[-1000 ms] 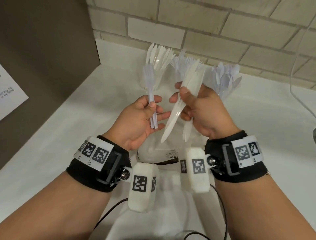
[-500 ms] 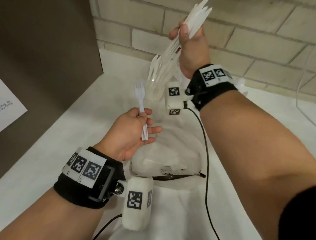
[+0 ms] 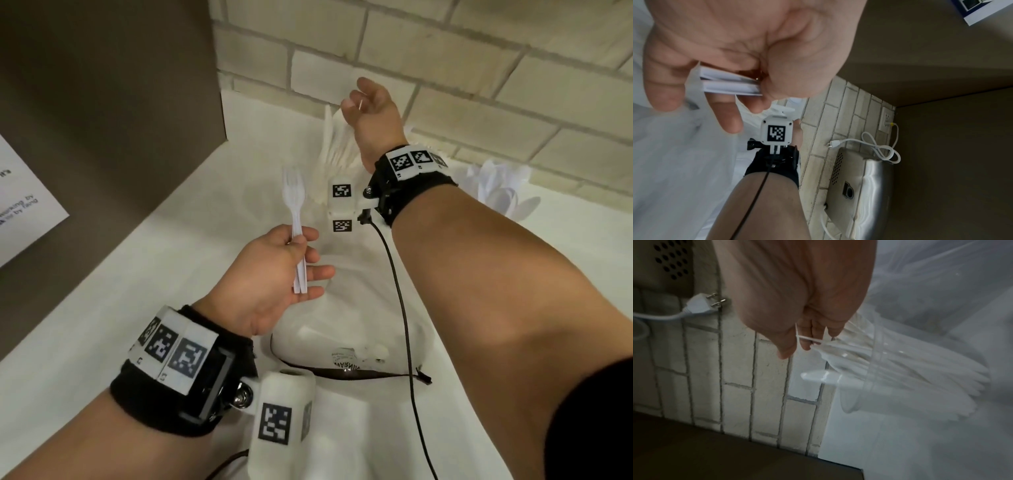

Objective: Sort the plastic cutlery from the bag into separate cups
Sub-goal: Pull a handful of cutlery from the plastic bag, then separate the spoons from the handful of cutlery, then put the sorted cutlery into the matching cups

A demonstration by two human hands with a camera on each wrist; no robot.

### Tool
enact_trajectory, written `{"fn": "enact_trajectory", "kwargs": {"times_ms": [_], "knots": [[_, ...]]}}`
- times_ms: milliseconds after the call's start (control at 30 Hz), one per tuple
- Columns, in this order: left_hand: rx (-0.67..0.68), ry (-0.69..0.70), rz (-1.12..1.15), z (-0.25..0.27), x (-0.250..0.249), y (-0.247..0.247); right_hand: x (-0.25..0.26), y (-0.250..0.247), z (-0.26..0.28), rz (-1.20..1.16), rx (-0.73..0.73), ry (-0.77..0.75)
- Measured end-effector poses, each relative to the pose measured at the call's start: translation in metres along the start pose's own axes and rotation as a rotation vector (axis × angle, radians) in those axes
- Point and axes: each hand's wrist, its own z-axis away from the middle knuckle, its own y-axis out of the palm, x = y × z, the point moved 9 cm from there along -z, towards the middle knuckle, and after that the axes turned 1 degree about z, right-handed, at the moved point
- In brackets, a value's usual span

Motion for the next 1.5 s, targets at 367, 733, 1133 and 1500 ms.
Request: {"fn": "enact_trajectory", "kwargs": {"times_ms": [367,733,1133,1500], "knots": [[0.055,0.044,-0.122,0.012,-0.005,0.011,0.065,-0.038,0.068,-0.004,0.084,-0.035],[0.201,0.178,-0.426,0.029,-0.007,0.051,0.061,-0.034,0.192,0.227,0.394,0.006],[0.526,0.407,-1.597,0.045,0.024,0.08,0.099,-0.171,0.128,0.193,-0.425,-0.337],[0.387,0.511,-1.713,0.025,0.029,0.079,-0.001,-0.127,0.073,0.747,-0.2,-0.032]]}}
